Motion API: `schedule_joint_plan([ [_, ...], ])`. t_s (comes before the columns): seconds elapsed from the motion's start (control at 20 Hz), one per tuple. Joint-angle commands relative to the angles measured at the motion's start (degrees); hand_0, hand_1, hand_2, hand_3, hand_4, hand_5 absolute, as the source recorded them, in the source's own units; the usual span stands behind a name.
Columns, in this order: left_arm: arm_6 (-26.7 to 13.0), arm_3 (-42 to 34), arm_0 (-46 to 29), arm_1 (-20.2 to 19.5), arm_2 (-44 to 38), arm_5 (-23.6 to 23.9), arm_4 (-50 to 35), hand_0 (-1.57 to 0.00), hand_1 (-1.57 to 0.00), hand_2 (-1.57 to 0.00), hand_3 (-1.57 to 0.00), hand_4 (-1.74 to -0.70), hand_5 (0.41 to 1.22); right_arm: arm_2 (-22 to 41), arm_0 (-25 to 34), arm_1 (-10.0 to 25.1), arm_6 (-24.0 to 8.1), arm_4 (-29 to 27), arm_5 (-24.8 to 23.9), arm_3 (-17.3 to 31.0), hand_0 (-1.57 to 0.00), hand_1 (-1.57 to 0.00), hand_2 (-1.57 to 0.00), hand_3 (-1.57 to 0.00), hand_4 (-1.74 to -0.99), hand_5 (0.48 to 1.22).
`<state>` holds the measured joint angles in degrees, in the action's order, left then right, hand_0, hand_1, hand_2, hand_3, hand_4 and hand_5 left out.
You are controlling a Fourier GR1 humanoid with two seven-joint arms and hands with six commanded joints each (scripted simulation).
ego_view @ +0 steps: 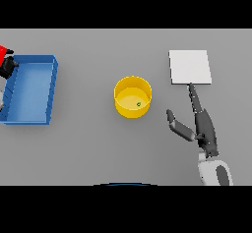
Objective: Pick up the red beaker and tilt it to pour out 1 green nut into yellow bowl. Pick up the yellow bowl and place it on the metallic measuring scale.
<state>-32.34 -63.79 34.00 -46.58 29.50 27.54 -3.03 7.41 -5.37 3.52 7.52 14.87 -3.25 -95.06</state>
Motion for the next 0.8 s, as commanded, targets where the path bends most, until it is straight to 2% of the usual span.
schedule_joint_plan([
  [0.0,-0.38,-0.44,-0.54,-0.37,0.37,0.41,-0.12,-1.57,-1.57,-1.57,-1.53,-1.74,1.166,0.26,-0.28,-0.02,0.37,0.26,-0.01,-0.25,0.00,0.00,0.00,0.00,-1.214,0.666],
  [0.05,-0.56,-1.06,-1.13,-0.32,1.07,1.10,-0.34,-1.57,-1.57,-1.57,-1.54,-1.74,1.117,0.22,-0.46,0.16,0.18,0.51,-0.16,-0.52,0.00,0.00,0.00,0.00,-1.207,0.665],
  [0.15,-1.41,-1.28,-1.77,-1.16,2.25,1.35,-0.66,-1.57,-1.57,-1.57,-1.55,-1.74,0.967,0.10,-0.75,0.45,0.46,0.28,0.07,-0.90,0.00,0.00,0.00,0.00,-1.205,0.664],
  [0.2,-1.74,-1.91,-1.74,-1.50,3.27,0.78,-0.71,-1.57,-1.57,-1.57,-1.55,-1.67,0.908,0.35,-0.79,0.15,1.09,0.29,0.09,-0.62,0.00,0.00,0.00,0.00,-1.202,0.667],
  [0.25,-2.09,-3.09,-2.19,-2.43,4.23,-0.87,-1.36,-1.57,-1.57,-1.57,-1.50,-1.53,0.865,0.55,-1.34,-0.18,0.76,0.55,-0.24,-1.05,0.00,0.00,0.00,0.00,-1.197,0.664],
  [0.3,-1.19,-3.47,-2.39,-2.92,4.23,-3.48,-2.54,-1.56,-1.45,-1.43,-1.36,-1.37,0.830,0.19,-1.22,-0.17,0.38,0.23,-0.30,-0.65,0.00,0.00,0.00,0.00,-1.192,0.663],
  [0.35,-1.39,-4.28,-2.76,-3.28,4.46,-6.14,-4.07,-1.46,-1.18,-1.19,-1.13,-1.23,0.803,0.34,-1.48,-0.30,0.79,0.06,-0.11,-0.63,0.00,0.00,0.00,0.00,-1.188,0.663],
  [0.4,-1.66,-5.21,-3.07,-4.49,4.22,-8.90,-5.57,-1.17,-0.94,-0.96,-0.90,-1.12,0.778,0.36,-1.67,-0.07,1.29,0.14,-0.08,-1.06,0.00,0.00,0.00,0.00,-1.187,0.664],
  [0.5,-2.50,-6.91,-3.13,-5.40,4.91,-12.47,-6.96,-0.75,-0.60,-0.61,-0.58,-0.97,0.740,0.66,-1.17,-0.32,0.34,0.94,-0.57,-0.78,0.00,0.00,0.00,0.00,-1.181,0.665],
  [0.6,-1.02,-7.05,-3.30,-6.47,4.56,-14.72,-7.92,-0.48,-0.39,-0.39,-0.37,-0.88,0.710,0.67,-1.47,-0.09,0.16,1.12,-0.58,-0.98,0.00,0.00,0.00,0.00,-1.184,0.667],
  [0.65,-0.76,-6.30,-2.98,-6.05,4.53,-15.38,-8.21,-0.38,-0.31,-0.31,-0.30,-0.85,0.698,0.84,-1.89,-0.35,0.90,0.94,-0.48,-1.03,0.00,0.00,0.00,0.00,-1.187,0.667],
  [0.75,-0.38,-7.23,-3.43,-6.40,4.04,-15.53,-9.13,-0.24,-0.20,-0.20,-0.19,-0.82,0.684,0.95,-1.97,-0.17,0.40,1.26,-0.51,-1.49,0.00,0.00,0.00,0.00,-1.187,0.666],
])
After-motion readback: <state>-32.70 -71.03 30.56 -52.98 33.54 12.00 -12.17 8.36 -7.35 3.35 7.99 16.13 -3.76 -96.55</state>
